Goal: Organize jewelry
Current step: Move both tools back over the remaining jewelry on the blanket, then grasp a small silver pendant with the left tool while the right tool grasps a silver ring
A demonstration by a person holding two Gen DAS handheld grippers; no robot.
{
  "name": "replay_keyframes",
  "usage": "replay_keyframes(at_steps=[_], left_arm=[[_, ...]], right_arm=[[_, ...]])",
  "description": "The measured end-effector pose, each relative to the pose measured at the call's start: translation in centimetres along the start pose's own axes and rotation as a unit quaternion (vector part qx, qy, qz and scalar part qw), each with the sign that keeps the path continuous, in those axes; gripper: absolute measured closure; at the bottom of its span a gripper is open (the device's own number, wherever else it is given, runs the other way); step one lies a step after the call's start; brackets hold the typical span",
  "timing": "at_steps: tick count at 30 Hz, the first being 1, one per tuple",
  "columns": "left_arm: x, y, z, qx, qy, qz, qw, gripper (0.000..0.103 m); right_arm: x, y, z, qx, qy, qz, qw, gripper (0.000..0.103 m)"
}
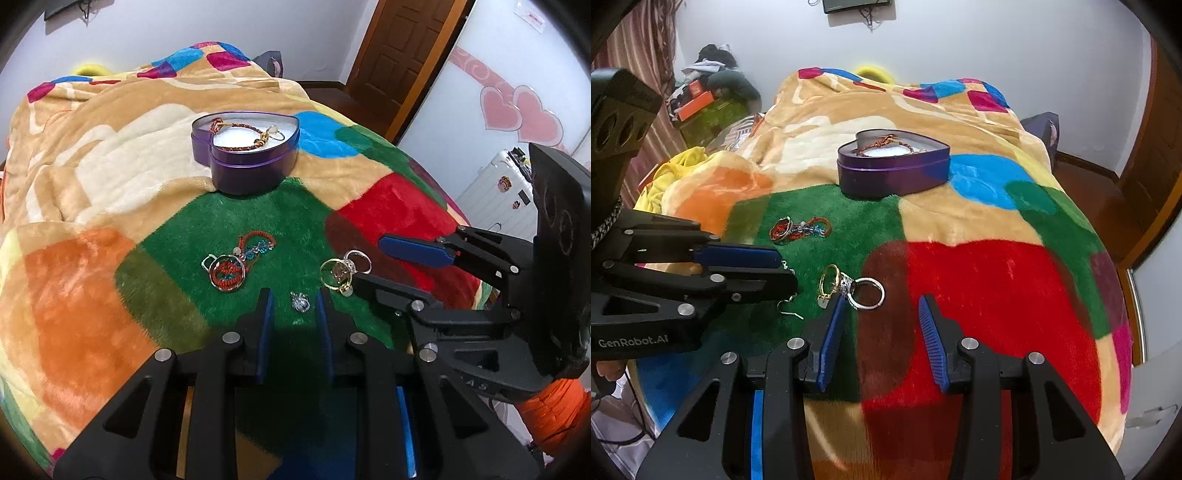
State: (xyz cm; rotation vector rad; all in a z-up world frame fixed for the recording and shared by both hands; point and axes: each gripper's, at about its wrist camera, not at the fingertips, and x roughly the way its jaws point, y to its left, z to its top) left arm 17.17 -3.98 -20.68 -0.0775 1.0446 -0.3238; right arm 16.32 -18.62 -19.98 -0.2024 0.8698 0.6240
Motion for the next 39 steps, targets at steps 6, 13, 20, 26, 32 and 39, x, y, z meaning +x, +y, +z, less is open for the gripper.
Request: replay_keyframes(at_steps=[6,13,20,26,32,39], left_arm=[[0.5,0.1,0.0,-0.003,-0.003,-0.008,1.0000,0.087],[0.4,0.0,0.0,0.002,-0.007,-0.011,0.9999,0.094],[-0.5,-0.2,0.0,0.004,-0.019,-0.007,0.9998,0.095],[-1.7,0.0,-0.1,0.003,-0.033,-0.002,0.9995,0.095],[-2.8,1.0,-0.2,-0.004,-0.042,0.002,0.9991,0.095],[-3.7,1.8,-0.3,-0.012,-0.050,0.006,0.9987,0.095]], right_arm=[[0.5,0.4,0.4,-0.015,-0.003,0.009,1.000,0.072],[1.2,0.4,0.7,-0.010,-0.006,0.030,0.999,0.082],[0.9,0.1,1.0,0.010,-0.013,0.035,0.999,0.097],[1.2,0.7,0.9,0.006,0.004,0.031,1.000,0.095],[1.7,0.4,1.5,0.017,0.022,0.026,0.999,0.091],[2.3,1.1,2.1,0.002,0.029,0.014,0.999,0.083]])
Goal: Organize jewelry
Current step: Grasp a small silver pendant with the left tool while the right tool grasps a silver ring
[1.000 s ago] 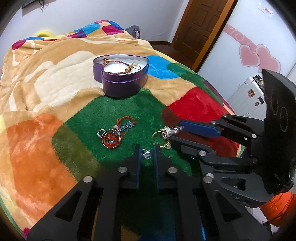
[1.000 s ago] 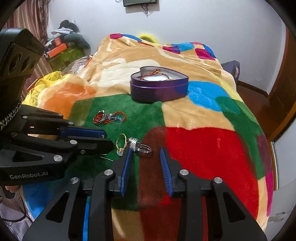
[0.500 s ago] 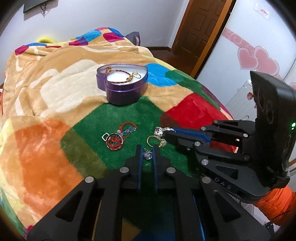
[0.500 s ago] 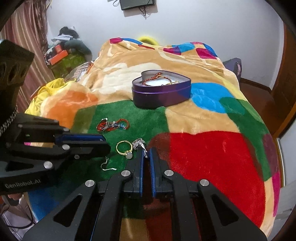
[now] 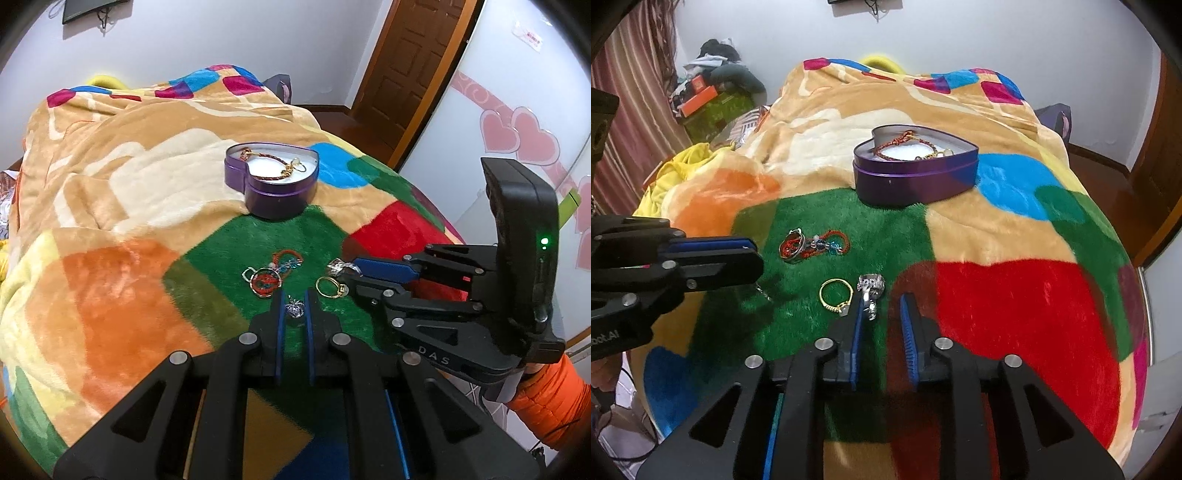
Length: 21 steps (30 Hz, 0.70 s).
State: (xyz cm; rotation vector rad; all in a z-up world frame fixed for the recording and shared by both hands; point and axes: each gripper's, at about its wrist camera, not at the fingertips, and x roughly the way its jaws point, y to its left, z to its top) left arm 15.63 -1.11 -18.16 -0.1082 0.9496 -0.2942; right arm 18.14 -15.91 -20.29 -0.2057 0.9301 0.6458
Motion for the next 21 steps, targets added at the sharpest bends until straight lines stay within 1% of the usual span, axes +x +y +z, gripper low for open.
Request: replay_keyframes(at_steps=[4,9,10,11,17,21], left_arm=[[-0.2,0.2,0.0,-0.004,-0.003,0.002,1.0000,0.095],[-0.5,0.3,0.3,-0.004,-0.010,0.005,0.9999,0.095],[-0.6,0.4,0.5,-0.004,-0.012,0.006,0.9999,0.095],[-0.7,0.4,0.6,-0.004,-0.014,0.008,0.9999,0.095],[-1.4,0.7,1.9,-0.004,-0.032,0.015,0.9994,0.095],[-1.9,0.7,3.1,-0.003,-0.045,0.018,0.9988,0.095]], right_arm=[[0.2,-0.1,0.3,0.001,-0.001,-0.002,1.000,0.082],[0.1,-0.2,0.2,0.013,-0.014,0.003,1.000,0.083],[0.0,-0.2,0.3,0.015,-0.016,0.005,1.000,0.087],[-0.1,-0.3,0.3,0.017,-0.017,0.010,1.000,0.090],[-0.9,0.0,0.8,0.019,-0.034,-0.001,0.999,0.090],[-2.2,-0.3,1.5,0.023,-0.054,-0.010,0.998,0.090]])
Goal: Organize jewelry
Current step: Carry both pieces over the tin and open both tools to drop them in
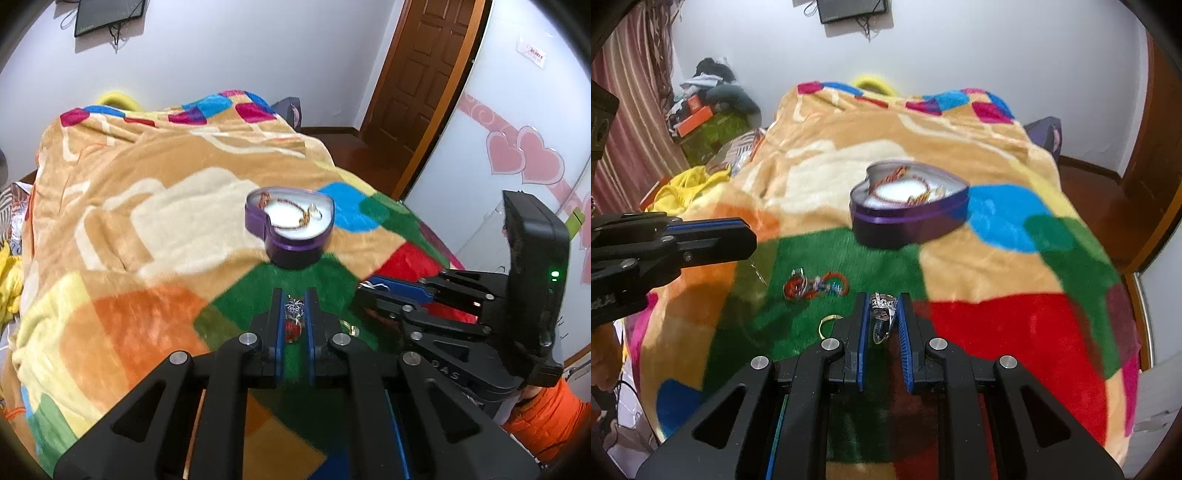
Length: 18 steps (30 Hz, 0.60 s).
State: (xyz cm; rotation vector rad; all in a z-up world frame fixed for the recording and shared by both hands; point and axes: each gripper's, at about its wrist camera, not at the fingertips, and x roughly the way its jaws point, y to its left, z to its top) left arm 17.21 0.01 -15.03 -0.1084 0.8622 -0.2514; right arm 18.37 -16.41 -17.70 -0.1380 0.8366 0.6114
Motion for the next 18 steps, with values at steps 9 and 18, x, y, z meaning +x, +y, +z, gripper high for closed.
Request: replay_keyframes(at_steps=[9,18], left_arm=[[-0.7,-0.1,2.6,0.010,-0.029,0.001,0.9995,0.095],[-0.3,-0.2,4.8,0.016,-0.050,0.001,0.9986,0.095]], right_arm=[[-3.3,-0.8,2.4,0.013,-0.062,-0.008,0.998,0.089],[-3.9,-1.4,4.3,0.017,-0.094,-0.014,0.995,0.089]])
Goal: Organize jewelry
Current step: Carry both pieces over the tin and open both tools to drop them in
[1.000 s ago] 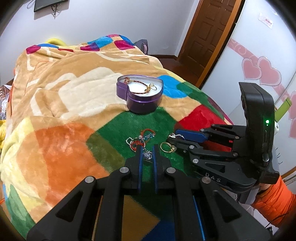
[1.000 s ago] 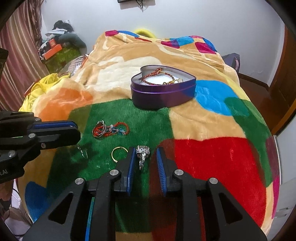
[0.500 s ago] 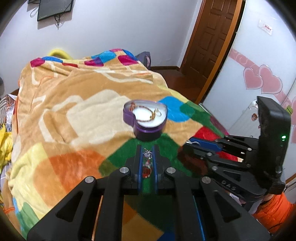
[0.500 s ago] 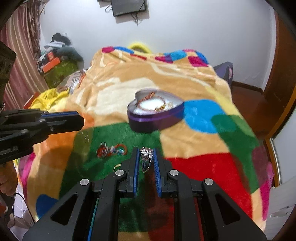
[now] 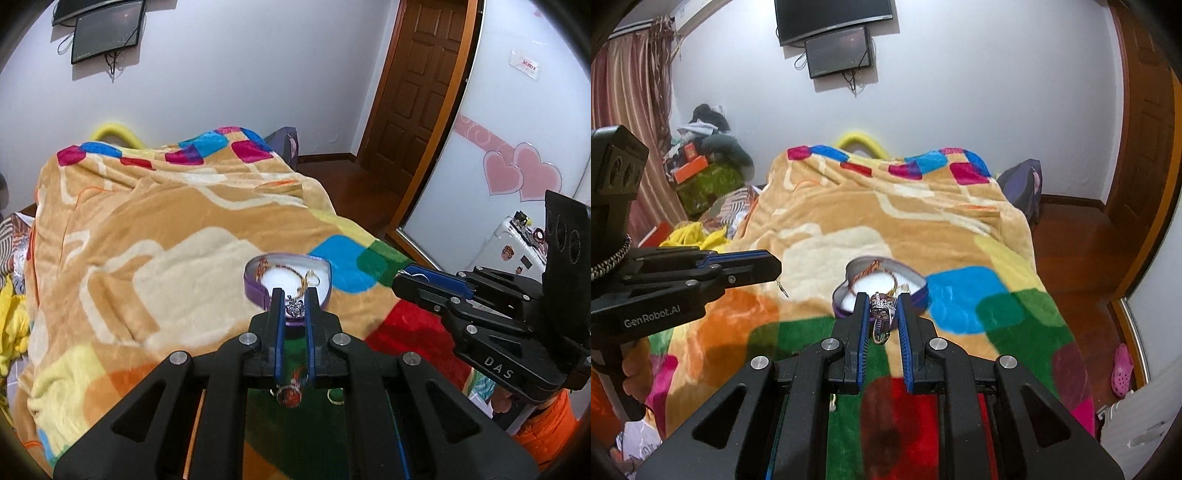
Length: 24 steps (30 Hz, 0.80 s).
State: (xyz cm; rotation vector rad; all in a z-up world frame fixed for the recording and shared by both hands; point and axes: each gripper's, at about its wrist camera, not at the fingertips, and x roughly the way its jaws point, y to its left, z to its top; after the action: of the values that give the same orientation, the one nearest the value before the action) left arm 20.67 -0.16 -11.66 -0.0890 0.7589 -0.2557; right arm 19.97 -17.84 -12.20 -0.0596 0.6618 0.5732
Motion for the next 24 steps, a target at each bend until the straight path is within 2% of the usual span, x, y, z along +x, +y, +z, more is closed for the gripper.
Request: replay_keyframes(at_steps=[16,24], left_arm=[[4.4,0.5,1.9,0.009,0.016,-0.001,0.9998,0.095],[7.0,1.4,1.8,-0.002,0.040,-0.011,0.9991,0.095]], right_arm=[[3.0,-1.2,1.8,0.021,-0.002,0.006,1.000,0.089],[5.9,-2.0,2.3,0.023,0.026,0.018,0.999,0.089]])
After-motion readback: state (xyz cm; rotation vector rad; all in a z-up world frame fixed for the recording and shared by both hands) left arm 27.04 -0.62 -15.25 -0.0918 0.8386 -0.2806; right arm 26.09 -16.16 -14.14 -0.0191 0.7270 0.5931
